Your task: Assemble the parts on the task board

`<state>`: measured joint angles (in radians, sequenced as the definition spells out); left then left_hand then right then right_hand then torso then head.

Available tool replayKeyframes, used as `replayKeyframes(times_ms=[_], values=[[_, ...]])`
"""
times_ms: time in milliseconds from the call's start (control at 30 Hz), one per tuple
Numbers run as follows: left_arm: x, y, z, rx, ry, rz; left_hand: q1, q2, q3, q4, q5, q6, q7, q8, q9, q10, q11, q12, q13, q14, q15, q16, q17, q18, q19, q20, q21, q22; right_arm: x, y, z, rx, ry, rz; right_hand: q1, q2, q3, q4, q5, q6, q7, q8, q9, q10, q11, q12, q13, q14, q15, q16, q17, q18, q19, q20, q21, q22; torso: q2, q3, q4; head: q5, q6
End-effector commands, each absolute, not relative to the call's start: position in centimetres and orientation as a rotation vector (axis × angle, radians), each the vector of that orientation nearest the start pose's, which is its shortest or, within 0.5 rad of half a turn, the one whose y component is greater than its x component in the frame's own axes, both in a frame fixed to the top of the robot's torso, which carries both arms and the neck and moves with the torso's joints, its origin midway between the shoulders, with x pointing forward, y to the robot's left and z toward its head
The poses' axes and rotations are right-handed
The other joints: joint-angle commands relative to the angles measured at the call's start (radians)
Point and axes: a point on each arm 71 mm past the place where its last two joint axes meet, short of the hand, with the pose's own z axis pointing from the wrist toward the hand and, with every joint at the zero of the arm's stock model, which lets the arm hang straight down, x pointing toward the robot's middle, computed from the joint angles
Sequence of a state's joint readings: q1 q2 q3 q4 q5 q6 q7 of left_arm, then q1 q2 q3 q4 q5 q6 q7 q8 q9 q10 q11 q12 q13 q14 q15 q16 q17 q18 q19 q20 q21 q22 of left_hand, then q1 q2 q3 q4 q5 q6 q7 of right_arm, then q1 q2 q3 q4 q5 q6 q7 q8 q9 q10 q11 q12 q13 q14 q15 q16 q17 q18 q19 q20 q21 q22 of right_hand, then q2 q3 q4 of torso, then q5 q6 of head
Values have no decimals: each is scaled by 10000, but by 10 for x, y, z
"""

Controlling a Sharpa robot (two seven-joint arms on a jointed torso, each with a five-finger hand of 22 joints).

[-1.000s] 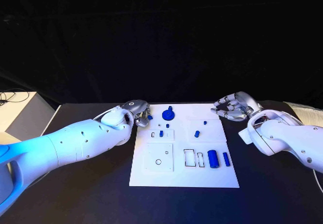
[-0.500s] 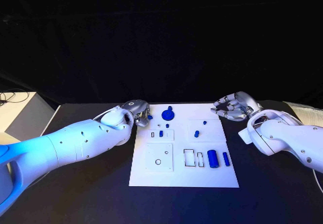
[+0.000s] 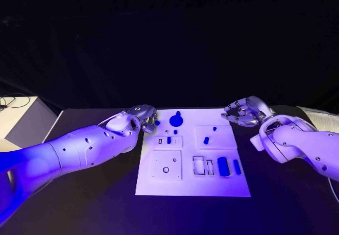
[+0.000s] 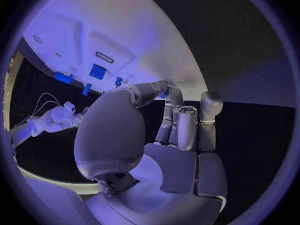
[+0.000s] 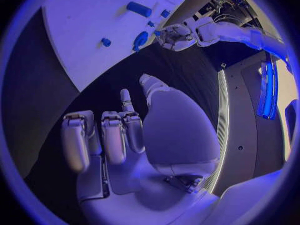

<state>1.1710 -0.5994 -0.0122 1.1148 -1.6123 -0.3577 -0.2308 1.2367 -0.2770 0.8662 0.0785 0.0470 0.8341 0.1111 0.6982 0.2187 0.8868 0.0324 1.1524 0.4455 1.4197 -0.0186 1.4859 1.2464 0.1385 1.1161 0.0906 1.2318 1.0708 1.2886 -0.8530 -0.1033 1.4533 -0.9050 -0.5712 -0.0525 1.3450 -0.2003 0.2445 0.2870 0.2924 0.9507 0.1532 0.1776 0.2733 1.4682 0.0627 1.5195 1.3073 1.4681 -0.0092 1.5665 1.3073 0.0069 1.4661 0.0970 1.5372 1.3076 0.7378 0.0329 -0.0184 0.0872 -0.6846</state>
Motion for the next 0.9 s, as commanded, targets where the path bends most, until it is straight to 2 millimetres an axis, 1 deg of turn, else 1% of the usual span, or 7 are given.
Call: replayKeyframes(times_ms=[33,267,900], values=[[555,203,-212,911,16133,-3214,21,-94,-137,10,48,-90,35,-60,-40,-31,70,-64,-1,-66,20,-60,-22,-40,-74,19,-58,-23,511,-243,-161,4349,15220,7644,-104,27,65,-15,54,-45,-7,37,17,636,60,-51,2257,961,47,-63,2374,25,880,17,-37,2401,3,5,1,0,-7],[555,203,-211,867,16117,-3192,-35,-105,-407,93,46,-113,49,-102,-102,-44,94,-39,12,-83,46,-72,-36,-36,-83,45,-115,-65,511,-244,-161,4353,15219,7641,-104,27,65,-15,54,-45,-7,37,17,636,60,-51,2257,961,47,-63,2374,25,880,17,-37,2401,4,4,0,-2,-6],[554,202,-211,740,16048,-3128,-75,-94,-586,188,47,-157,67,-152,-159,-53,121,-23,19,-86,68,-76,-34,-30,-92,64,-163,-107,511,-244,-161,4357,15218,7641,-105,25,79,-20,57,-49,-7,44,18,638,59,-49,2258,960,47,-65,2371,25,881,17,-36,2403,1,0,-1,-16,-3]])
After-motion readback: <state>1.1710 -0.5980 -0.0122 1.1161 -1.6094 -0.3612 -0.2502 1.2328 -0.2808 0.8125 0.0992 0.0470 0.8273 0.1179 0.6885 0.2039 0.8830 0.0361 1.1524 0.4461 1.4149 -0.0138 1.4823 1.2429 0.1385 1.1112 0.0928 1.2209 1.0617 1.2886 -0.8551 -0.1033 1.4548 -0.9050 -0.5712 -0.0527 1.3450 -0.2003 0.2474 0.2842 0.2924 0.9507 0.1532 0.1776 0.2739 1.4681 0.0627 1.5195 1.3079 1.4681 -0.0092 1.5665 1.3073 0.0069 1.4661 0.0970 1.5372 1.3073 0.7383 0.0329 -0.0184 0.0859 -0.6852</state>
